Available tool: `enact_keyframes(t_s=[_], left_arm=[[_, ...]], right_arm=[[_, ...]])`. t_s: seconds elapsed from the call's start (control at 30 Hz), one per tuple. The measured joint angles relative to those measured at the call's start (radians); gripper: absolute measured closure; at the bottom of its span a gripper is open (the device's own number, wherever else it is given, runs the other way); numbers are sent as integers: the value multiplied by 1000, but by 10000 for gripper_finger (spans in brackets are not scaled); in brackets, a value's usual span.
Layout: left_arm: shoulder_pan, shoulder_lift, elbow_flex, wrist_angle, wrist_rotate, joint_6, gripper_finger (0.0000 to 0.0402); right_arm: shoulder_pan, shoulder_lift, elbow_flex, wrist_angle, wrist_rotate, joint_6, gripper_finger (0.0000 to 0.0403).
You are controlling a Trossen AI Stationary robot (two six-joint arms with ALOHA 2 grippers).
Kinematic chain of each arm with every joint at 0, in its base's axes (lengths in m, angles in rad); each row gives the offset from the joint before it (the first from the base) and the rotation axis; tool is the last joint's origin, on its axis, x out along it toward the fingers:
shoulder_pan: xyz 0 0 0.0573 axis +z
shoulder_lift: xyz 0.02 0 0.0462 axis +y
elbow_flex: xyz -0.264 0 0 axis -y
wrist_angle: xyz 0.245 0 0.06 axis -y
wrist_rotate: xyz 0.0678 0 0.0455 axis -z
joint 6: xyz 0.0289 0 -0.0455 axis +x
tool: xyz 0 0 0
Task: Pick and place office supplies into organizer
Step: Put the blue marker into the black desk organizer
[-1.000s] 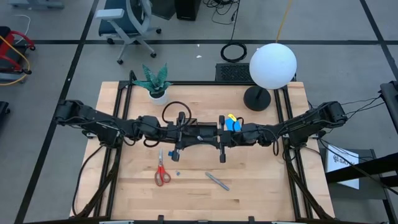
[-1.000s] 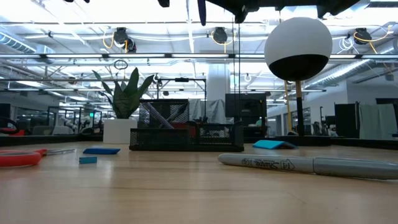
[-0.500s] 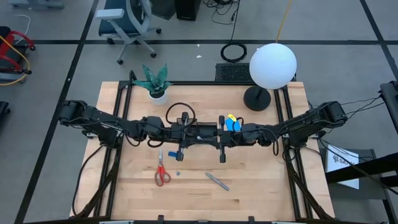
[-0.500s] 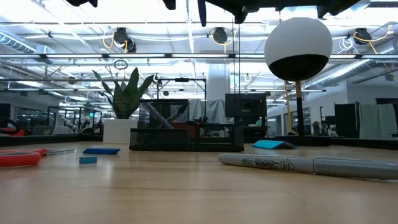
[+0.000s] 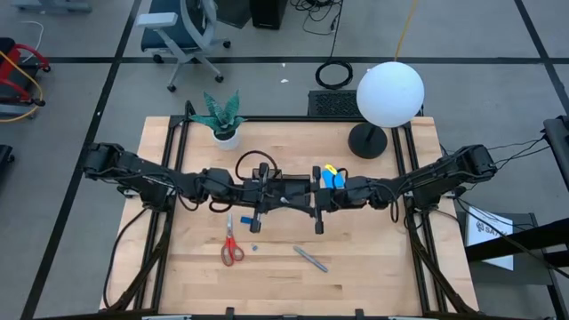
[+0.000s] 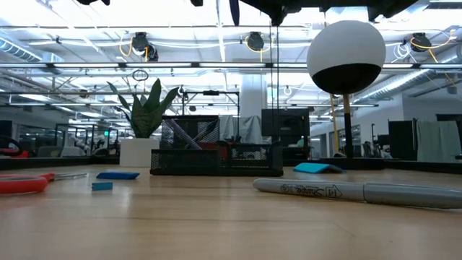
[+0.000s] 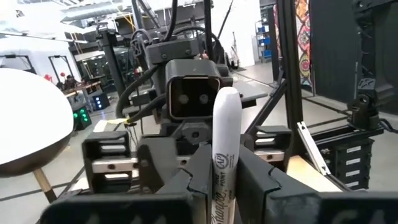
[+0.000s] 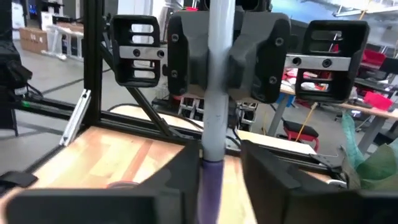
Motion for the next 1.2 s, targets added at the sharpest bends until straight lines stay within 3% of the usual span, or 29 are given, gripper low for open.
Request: enact_keyframes(t_s=[0.27, 0.5, 0.7, 0.83, 0.97, 1.07, 1.2], left_arm=[[-9, -52, 0, -52, 1, -82, 358], [-15, -74, 0, -79, 59, -232, 358], [-14, -64, 0, -78, 84, -350, 358], [-6, -65, 0, -58, 114, -464, 358], [-6, -65, 0, -62, 121, -543, 358], [-6, -65, 0, -59, 114, -570, 358], [-7, -65, 0, -50, 104, -577, 358]], right_arm=[[60, -95, 0, -93, 88, -119, 222], [156, -139, 0, -159, 201, -480, 221], [236, -105, -1, -159, 301, -942, 221], [275, -48, 0, -99, 385, -1356, 222], [288, 45, 0, 77, 481, -1796, 228], [286, 111, 0, 209, 477, -2094, 232], [274, 186, 0, 376, 472, -2371, 234]])
